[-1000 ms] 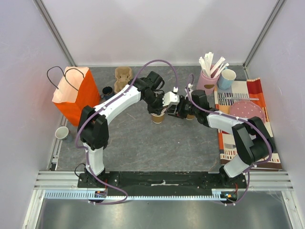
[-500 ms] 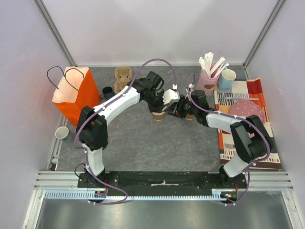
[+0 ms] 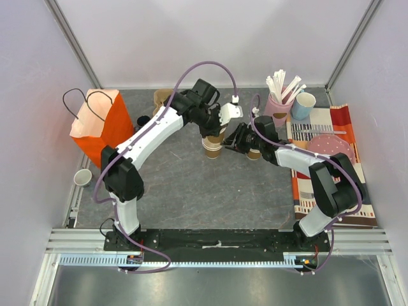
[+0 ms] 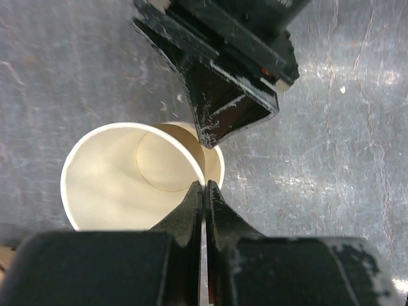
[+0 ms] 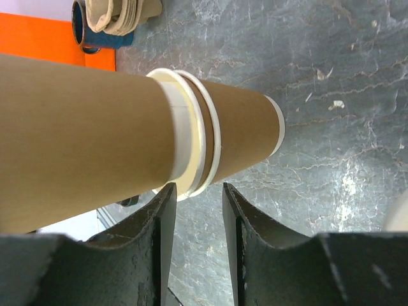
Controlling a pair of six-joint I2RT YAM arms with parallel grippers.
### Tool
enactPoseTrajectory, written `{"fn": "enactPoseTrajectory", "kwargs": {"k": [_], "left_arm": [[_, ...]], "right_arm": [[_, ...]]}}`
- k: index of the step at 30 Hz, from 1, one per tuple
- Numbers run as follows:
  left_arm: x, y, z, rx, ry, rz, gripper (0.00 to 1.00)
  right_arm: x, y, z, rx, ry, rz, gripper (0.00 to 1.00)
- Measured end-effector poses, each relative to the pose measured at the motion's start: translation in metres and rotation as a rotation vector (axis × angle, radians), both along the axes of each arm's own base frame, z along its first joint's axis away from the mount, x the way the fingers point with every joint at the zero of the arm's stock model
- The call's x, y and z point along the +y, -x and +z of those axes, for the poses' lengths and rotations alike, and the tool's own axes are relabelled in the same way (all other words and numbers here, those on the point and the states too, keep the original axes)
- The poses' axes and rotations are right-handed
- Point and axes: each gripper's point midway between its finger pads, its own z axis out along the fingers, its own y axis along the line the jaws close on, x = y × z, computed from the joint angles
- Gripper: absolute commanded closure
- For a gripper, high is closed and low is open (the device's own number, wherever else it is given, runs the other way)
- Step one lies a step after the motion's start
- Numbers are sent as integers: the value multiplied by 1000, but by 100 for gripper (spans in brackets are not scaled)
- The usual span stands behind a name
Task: Pack the takeout coffee
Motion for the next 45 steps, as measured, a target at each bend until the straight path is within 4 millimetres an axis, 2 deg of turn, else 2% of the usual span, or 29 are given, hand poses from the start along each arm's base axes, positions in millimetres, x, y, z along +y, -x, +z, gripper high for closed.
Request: {"fn": "enactPoseTrajectory", "kwargs": {"k": [4,8,12,14,17,20,22,24,26,29,31,40,41,42,45], "left_arm": [[-2,-3,31,-38,33,3,98],[4,4,44,-25,22,9,98],[20,10,50,-4,-26,44,98],[32,17,52,14,-52,61,98],[55,35,54,42,-76,79,98],[92,75,38,106,-126,93,98],[113,102,17,134,-149,92,98],[128,124,-8,139,-156,76,98],[136,136,-30,130,-152,57,98],[134,141,-56,112,-122,18,98],[128,139,-65,99,-101,-5,98],[105,128,-82,14,10,-110,97],[104,128,-85,10,13,-119,92],[104,128,-86,7,14,-124,74],[102,126,-87,-7,15,-141,45]], "right_arm": [[0,-5,6,-24,17,5,56],[-2,-3,2,-19,45,13,54],[-5,-2,2,-16,85,29,53],[-6,-4,11,-34,103,39,54],[-7,-7,36,-97,117,57,53],[-8,-8,63,-174,123,67,53],[-10,-9,79,-225,129,65,53],[-12,-10,90,-261,133,64,53],[-13,-11,93,-276,140,63,53],[-16,-9,88,-265,166,62,54],[-18,-9,85,-258,178,63,53],[-23,-7,85,-259,203,53,53],[-23,-7,85,-261,204,52,53],[-24,-7,86,-263,205,51,53],[-24,-7,86,-265,208,51,52]]}}
